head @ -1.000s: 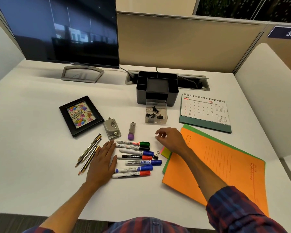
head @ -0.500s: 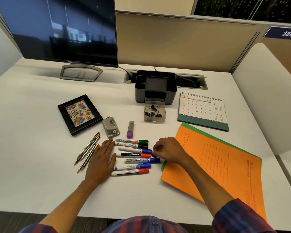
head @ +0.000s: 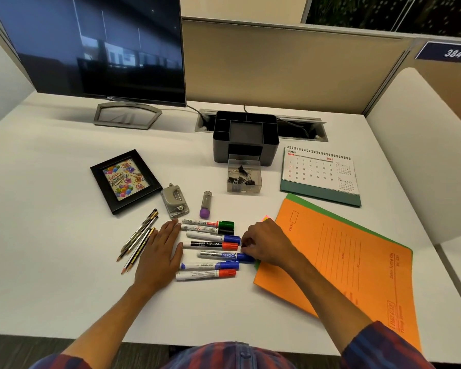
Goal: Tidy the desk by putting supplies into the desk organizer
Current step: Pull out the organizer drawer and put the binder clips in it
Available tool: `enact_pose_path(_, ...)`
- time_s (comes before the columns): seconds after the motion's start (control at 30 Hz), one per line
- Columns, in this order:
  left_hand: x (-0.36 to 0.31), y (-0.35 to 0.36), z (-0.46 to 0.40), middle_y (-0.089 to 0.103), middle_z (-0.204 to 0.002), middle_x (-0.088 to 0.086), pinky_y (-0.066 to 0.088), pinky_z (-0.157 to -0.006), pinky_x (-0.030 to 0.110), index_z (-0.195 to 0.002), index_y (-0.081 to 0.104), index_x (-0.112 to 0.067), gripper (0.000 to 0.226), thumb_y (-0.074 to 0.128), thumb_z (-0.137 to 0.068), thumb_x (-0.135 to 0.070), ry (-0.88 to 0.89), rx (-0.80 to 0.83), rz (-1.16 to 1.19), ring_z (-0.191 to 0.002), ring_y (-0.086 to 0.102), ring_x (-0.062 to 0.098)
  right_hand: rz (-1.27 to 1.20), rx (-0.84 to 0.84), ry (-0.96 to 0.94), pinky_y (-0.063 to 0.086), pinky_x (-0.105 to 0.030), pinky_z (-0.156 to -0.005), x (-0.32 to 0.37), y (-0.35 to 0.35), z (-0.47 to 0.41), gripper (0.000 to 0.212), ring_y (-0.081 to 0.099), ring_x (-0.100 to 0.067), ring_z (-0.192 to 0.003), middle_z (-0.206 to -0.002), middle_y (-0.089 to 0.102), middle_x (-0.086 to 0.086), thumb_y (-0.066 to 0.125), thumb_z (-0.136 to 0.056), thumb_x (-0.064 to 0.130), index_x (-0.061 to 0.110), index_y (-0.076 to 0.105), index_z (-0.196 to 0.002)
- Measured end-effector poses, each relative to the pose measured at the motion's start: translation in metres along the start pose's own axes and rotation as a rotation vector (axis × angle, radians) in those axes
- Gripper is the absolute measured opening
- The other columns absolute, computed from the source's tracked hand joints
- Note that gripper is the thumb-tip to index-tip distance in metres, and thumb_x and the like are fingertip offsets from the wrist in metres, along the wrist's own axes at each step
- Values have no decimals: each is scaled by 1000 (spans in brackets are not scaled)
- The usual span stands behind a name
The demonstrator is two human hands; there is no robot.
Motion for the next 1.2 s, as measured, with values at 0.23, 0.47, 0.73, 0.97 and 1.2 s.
enact_pose_path(0.23,0,1,0,30,-156,-1,12,-118,32,-150,31,-17,61,21,-98,-47,4,8,-13,-144,26,14,72,10,34,36,-33,-91,7,4,-2,21,62,-16,-89,-94,73,4,59,-89,37,24,73,-99)
enact_pose_path(0.47,-1,-1,-1,31,-156,-1,11,-119,31,-150,32,-17,60,23,-97,-45,9,8,-14,-144,27,14,65,-2,53,40,-34,-91,6,-4,-8,25,62,-16,-82,-87,73,4,62,-84,40,21,72,-94)
enact_pose_path(0.73,0,0,-1,31,-156,-1,12,-119,33,-150,33,-17,60,23,-97,-45,4,12,-15,-144,26,14,-22,-236,96,50,-32,-78,-11,-38,-20,20,65,-18,-73,-81,74,3,64,-79,32,19,75,-89)
enact_pose_path(0.97,1,1,-1,29,-157,-2,11,-119,33,-151,30,-18,61,22,-97,-46,-2,19,-10,-145,23,12,-375,-602,222,52,-24,-66,-38,-78,-40,8,64,-7,-68,-75,72,7,71,-79,28,21,73,-82)
enact_pose_path(1.2,2,1,-1,27,-157,-4,11,-119,33,-151,29,-19,63,15,-99,-51,-6,34,-5,-145,22,11,-513,-677,284,56,-24,-72,-54,-84,-73,14,65,-8,-75,-84,73,3,70,-82,26,17,75,-92)
Point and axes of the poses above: each hand's wrist, its own z-axis away from the middle knuckle, its own y-axis out of the palm, x = y × z, the point moved 4 cm from there along -z, towards the middle knuckle
